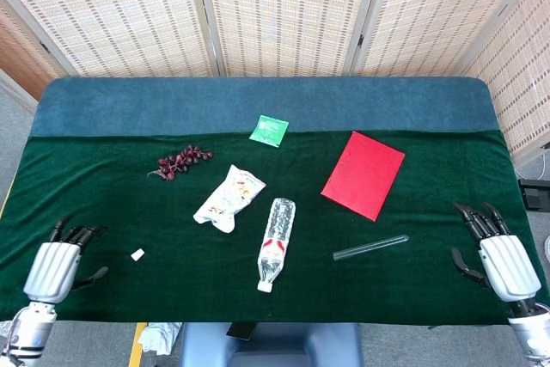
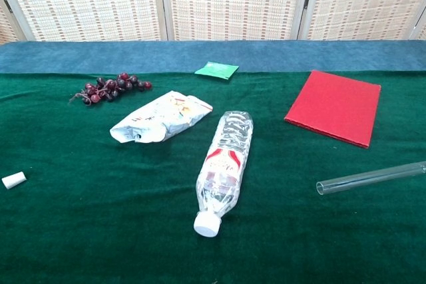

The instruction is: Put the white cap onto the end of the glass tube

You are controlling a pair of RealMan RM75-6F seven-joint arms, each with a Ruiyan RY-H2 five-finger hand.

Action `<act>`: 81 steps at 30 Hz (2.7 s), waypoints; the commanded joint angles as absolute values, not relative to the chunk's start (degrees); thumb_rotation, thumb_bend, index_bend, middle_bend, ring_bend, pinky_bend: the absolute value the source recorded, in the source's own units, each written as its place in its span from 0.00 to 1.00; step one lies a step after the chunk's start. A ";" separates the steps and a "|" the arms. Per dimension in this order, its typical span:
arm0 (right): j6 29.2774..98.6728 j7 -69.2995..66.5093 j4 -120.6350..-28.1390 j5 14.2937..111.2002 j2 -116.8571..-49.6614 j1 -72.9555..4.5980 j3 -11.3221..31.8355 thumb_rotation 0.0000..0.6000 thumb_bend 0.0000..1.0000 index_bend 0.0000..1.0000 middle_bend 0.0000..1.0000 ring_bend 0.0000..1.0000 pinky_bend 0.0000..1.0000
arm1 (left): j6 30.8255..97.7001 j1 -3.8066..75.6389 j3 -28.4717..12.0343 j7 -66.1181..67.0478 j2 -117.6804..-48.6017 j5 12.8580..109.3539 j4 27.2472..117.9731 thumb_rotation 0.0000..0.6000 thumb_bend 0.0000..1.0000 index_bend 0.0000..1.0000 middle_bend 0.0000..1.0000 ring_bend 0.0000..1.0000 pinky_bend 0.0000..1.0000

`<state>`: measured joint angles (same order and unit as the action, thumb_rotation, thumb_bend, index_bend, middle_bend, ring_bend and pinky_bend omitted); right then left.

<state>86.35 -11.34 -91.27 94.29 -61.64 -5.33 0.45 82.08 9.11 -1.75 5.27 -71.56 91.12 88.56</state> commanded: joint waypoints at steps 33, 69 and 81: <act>86.64 -11.30 -91.08 93.14 -61.92 -4.59 0.23 0.99 0.53 0.02 0.16 0.17 0.06 | 69.62 16.76 -2.35 2.16 -85.21 84.24 69.06 1.00 0.20 0.21 0.39 0.27 0.08; 84.88 -12.23 -89.47 91.34 -63.07 -4.96 0.53 0.98 0.53 0.02 0.16 0.17 0.06 | 66.15 22.45 -5.10 7.12 -85.84 81.15 71.86 1.00 0.20 0.21 0.39 0.27 0.08; 85.19 -13.13 -88.65 91.30 -63.19 -4.85 0.63 0.99 0.53 0.02 0.16 0.17 0.06 | 67.29 22.24 -4.93 8.94 -82.49 80.51 76.44 1.00 0.20 0.21 0.39 0.27 0.08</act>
<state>85.17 -13.11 -88.66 91.29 -63.19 -4.86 0.63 66.92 22.47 -5.05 8.77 -83.08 80.53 75.79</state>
